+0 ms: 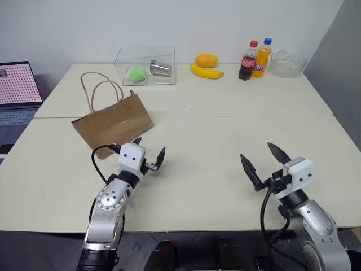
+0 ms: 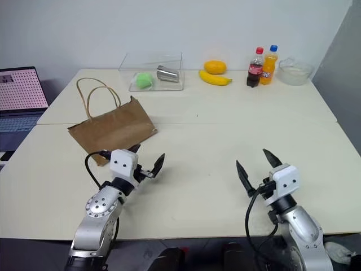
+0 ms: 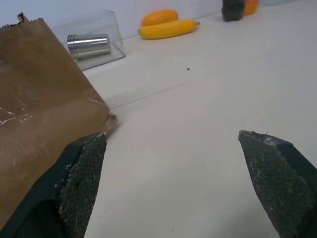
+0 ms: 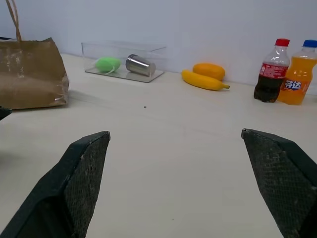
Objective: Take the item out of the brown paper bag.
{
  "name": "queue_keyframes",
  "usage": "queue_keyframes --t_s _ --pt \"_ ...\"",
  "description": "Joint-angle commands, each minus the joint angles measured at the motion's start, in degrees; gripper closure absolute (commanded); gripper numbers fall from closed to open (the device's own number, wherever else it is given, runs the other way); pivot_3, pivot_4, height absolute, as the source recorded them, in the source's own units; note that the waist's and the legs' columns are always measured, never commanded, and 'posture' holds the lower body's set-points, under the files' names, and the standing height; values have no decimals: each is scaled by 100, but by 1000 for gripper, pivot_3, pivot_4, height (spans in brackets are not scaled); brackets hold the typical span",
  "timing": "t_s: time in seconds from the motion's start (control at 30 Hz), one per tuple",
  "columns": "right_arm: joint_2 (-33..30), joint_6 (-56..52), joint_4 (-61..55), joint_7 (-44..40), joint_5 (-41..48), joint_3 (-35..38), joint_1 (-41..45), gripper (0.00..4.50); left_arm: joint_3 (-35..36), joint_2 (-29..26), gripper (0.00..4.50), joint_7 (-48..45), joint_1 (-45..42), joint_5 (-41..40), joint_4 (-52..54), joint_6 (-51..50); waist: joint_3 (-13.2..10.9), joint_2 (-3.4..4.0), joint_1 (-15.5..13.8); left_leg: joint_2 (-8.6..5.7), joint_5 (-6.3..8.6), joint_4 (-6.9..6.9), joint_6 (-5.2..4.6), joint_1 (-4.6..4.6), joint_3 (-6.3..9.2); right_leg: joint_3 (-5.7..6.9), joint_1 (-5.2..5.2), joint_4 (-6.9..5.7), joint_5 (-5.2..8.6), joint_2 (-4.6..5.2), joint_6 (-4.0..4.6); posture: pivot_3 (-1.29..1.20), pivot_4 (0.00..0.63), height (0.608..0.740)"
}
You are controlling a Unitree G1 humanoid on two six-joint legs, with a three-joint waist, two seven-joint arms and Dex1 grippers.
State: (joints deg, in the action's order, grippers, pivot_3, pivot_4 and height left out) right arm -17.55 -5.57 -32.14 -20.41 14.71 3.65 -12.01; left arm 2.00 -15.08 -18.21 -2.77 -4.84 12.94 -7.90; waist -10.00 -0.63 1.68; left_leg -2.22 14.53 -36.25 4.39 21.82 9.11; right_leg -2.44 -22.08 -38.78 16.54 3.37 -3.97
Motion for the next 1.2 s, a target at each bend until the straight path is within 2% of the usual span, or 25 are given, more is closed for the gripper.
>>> queue_keyframes --t_s 0.03,0.57,0.7,0.93,1.13,1.2 --pt "-18 87 1 -46 47 92 53 0 -8 35 23 1 -3 -60 220 171 0 0 1 0 0 1 0 0 0 0 0 0 0 0 1 0 150 740" --pt "-180 63 280 -340 43 -90 369 0 22 -14 23 263 30 186 394 20 0 0 0 0 0 3 0 -1 0 0 0 1 0 0 1 0 150 740" --pt "-321 -213 195 -741 377 -306 876 0 443 -76 23 341 155 -64 780 -144 -1 -1 32 3 0 4 0 -3 -4 -3 -1 1 -1 -1 1 0 150 740" --pt "-402 -665 336 -1199 859 -544 1951 0 1413 -291 23 264 166 -957 1364 -724 -3 -4 4 3 -1 6 1 0 1 2 0 5 -2 -3 4 0 150 740" --pt "-421 -884 533 -1603 1049 -797 2449 0 2238 -891 23 175 -239 -1568 1221 -1217 -5 -8 6 3 -1 8 1 2 5 8 -1 9 -3 -3 5 0 150 740" --pt "-449 -949 572 -1768 1073 -913 2548 0 2499 -1267 23 -81 -456 -1912 921 -1528 -5 -9 9 3 -1 9 1 1 4 7 -2 7 -3 -3 5 0 150 740"
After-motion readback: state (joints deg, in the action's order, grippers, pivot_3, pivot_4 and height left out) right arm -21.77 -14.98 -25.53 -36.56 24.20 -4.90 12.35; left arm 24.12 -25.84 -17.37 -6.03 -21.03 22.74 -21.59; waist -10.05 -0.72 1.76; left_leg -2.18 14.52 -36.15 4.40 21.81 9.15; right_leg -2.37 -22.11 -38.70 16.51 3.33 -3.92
